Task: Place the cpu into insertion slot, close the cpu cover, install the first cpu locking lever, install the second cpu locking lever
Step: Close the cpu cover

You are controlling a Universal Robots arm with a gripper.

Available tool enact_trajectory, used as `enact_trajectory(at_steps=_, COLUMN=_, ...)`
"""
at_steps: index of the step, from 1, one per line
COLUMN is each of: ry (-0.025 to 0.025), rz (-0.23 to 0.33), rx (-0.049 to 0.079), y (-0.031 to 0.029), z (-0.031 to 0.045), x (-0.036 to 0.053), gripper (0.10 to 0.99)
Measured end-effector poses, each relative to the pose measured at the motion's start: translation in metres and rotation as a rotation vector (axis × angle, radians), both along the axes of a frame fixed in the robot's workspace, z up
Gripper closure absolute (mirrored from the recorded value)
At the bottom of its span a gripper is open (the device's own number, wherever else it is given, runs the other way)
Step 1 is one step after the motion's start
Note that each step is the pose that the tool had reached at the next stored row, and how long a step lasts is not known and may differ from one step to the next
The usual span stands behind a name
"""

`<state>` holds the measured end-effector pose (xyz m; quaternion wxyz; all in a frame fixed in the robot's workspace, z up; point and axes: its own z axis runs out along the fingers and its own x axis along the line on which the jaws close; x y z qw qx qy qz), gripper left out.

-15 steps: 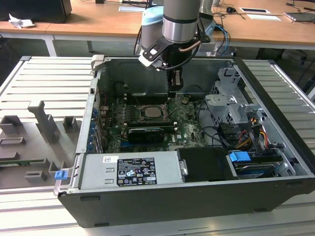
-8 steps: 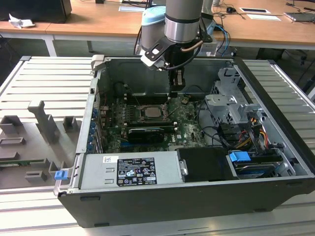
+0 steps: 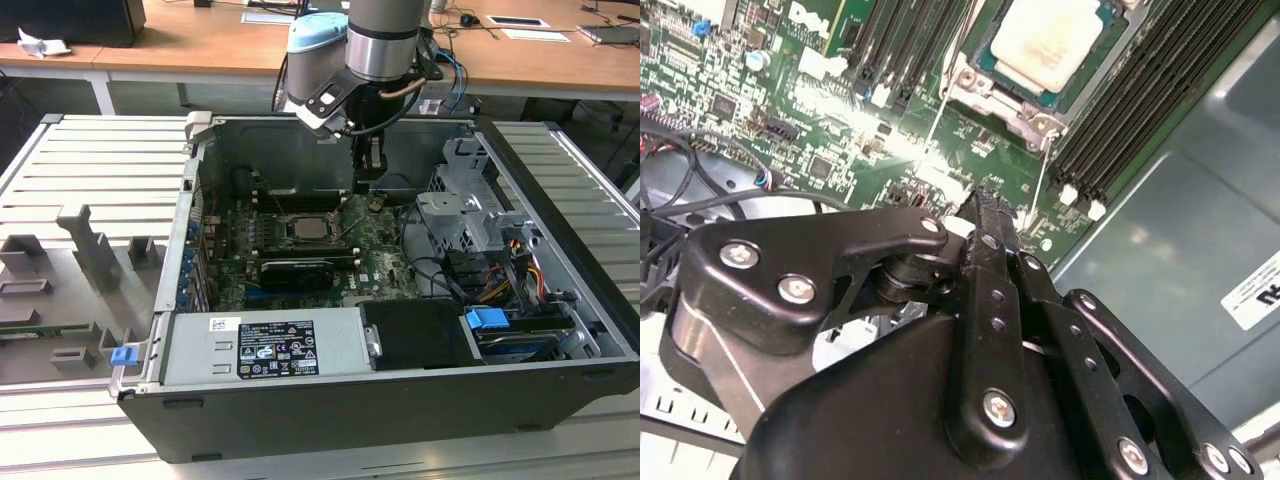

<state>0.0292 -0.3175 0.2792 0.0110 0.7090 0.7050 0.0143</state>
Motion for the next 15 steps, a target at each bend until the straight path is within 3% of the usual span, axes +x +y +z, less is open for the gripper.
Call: enact_trajectory(at_steps=15, ry=0.0, rz=0.0, rx=0.0, y=0.0, z=0.0, x=0.0239, gripper=0.98)
